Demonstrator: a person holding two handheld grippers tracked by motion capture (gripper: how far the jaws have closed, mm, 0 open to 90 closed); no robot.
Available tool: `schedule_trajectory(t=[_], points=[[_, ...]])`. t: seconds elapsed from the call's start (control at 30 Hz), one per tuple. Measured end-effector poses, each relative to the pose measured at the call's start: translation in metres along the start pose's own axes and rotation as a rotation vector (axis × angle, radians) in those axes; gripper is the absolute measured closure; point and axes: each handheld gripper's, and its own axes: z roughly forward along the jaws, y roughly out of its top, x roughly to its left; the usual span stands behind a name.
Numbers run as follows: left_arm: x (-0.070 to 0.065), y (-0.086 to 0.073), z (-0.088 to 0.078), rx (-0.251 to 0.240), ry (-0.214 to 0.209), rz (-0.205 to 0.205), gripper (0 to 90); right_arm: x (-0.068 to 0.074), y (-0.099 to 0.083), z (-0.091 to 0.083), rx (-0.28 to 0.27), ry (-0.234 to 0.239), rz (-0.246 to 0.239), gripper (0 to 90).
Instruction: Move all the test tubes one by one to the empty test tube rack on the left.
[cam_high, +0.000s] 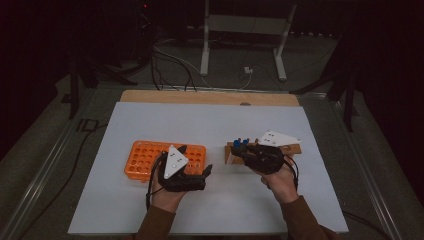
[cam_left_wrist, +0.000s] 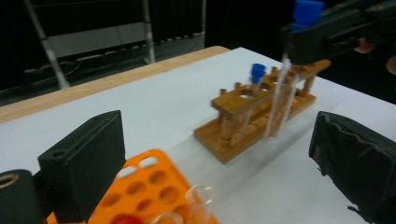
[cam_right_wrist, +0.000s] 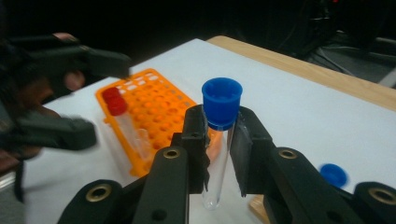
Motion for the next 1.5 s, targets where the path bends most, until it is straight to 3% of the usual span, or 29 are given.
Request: schedule_trajectory(t=[0.27,0.4,0.5,0.63,0.9,1.0,1.5], points=[[-0.022,0.002,0.019,0.020,-0.065,0.035,7.7,0.011,0.002,0.005,0.008,0.038,-0.008,76.7],[-0.027,0.003,0.024,0.019,-0.058,0.056,22.3,0.015,0.002,0.008,0.015,0.053,-0.011,76.7],[-0.029,0.003,0.028,0.020,-0.058,0.050,35.6,0.017,0.002,0.010,0.018,0.063,-0.016,76.6],[-0.029,0.002,0.031,0.021,-0.083,0.052,51.3,0.020,0.003,0.012,0.022,0.072,-0.024,76.6],[-0.028,0.003,0.031,0.011,-0.121,0.042,70.7,0.024,0.003,0.015,0.027,0.084,-0.033,76.6],[-0.028,0.002,0.031,0.011,-0.124,0.038,75.1,0.025,0.003,0.015,0.028,0.086,-0.033,76.7],[-0.028,0.002,0.031,0.008,-0.128,0.034,77.2,0.024,0.002,0.013,0.027,0.087,-0.034,76.7]])
